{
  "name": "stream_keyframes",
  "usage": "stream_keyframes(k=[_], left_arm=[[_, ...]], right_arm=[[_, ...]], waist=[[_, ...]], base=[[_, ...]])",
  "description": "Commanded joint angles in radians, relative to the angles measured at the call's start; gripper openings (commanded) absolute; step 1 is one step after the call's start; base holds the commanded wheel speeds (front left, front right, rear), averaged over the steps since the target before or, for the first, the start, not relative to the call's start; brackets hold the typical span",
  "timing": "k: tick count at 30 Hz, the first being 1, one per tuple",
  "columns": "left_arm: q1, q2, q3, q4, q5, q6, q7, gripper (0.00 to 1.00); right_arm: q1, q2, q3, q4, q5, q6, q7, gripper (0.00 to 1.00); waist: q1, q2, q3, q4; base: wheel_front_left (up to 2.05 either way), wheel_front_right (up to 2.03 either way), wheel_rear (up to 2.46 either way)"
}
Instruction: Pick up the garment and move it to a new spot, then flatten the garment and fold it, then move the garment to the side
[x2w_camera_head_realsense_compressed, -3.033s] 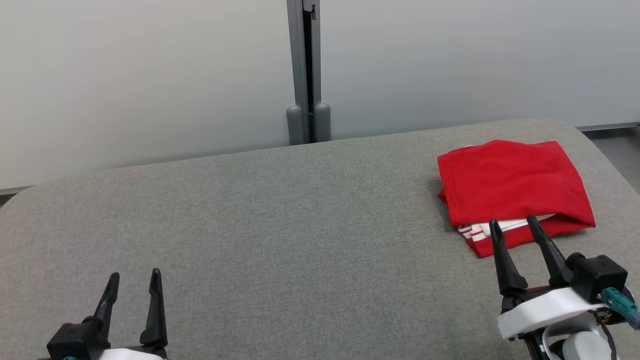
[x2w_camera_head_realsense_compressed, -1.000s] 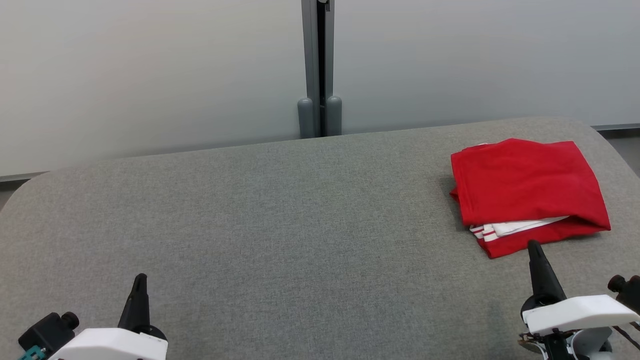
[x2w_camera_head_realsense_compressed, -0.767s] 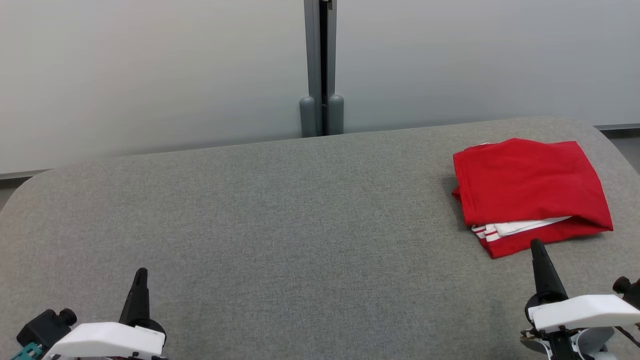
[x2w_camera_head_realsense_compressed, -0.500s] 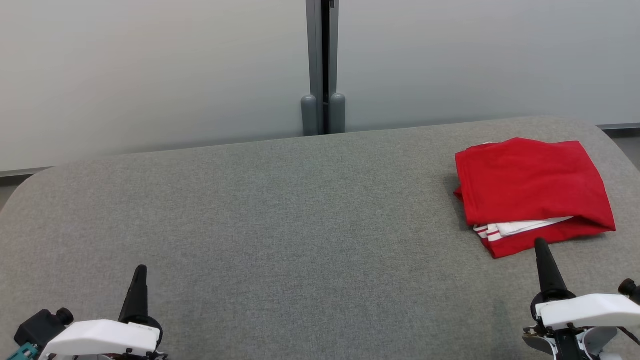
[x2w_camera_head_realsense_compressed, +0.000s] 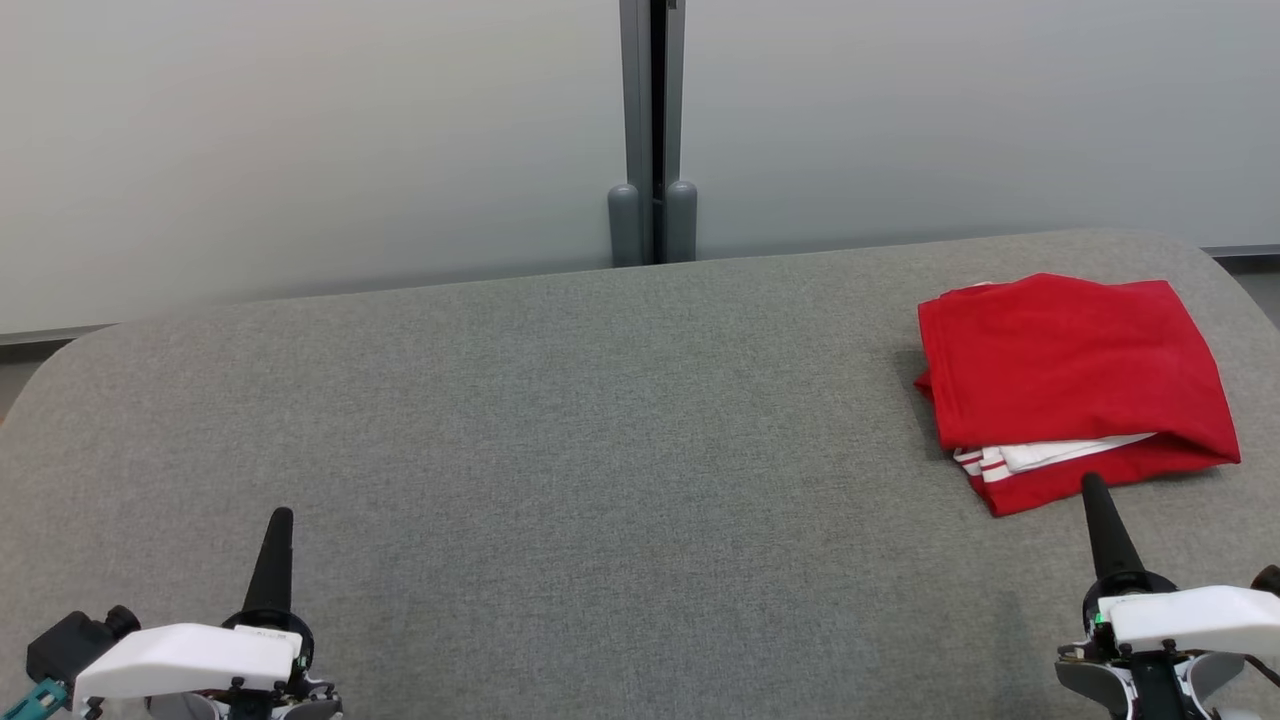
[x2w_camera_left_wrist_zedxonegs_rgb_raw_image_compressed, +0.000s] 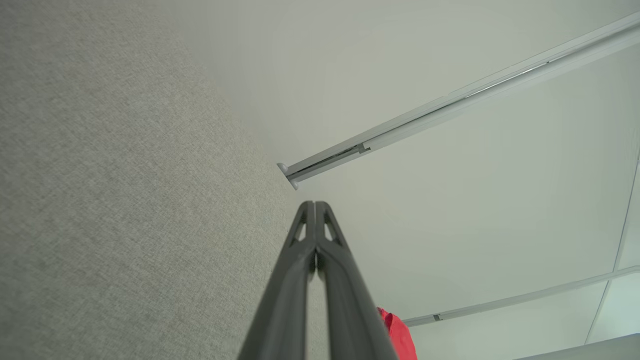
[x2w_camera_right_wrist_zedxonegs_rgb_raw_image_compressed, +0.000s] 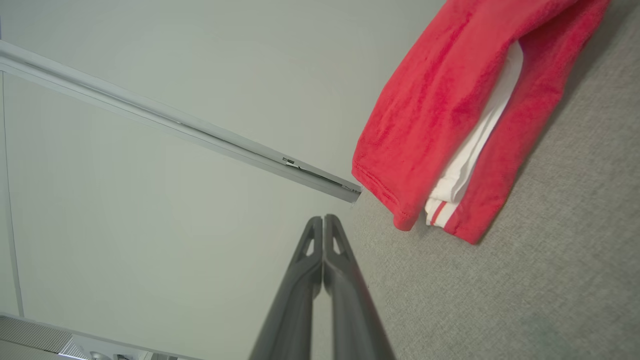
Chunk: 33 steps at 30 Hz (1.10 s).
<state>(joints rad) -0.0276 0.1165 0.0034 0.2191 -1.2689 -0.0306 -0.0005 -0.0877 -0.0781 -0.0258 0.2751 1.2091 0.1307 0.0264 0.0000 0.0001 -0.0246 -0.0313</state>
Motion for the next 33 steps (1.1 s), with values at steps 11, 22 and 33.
stream_keyframes(k=[11, 22, 33], left_arm=[[-0.039, -0.014, 0.036, 0.003, -0.098, -0.033, 0.031, 0.00], [-0.054, -0.028, 0.059, 0.009, -0.171, -0.053, 0.055, 0.00], [-0.070, -0.042, 0.079, 0.016, -0.238, -0.073, 0.080, 0.00]], right_arm=[[-0.024, 0.006, -0.028, -0.019, 0.114, 0.000, 0.027, 0.00], [-0.023, 0.012, -0.048, -0.023, 0.200, 0.000, 0.047, 0.00], [-0.023, 0.018, -0.064, -0.026, 0.278, 0.000, 0.063, 0.00]], waist=[[0.0000, -0.0001, 0.006, 0.007], [0.0000, -0.0001, 0.012, 0.013], [0.0000, -0.0001, 0.017, 0.019]], base=[[0.00, 0.00, 0.00], [0.00, 0.00, 0.00], [0.00, 0.00, 0.00]])
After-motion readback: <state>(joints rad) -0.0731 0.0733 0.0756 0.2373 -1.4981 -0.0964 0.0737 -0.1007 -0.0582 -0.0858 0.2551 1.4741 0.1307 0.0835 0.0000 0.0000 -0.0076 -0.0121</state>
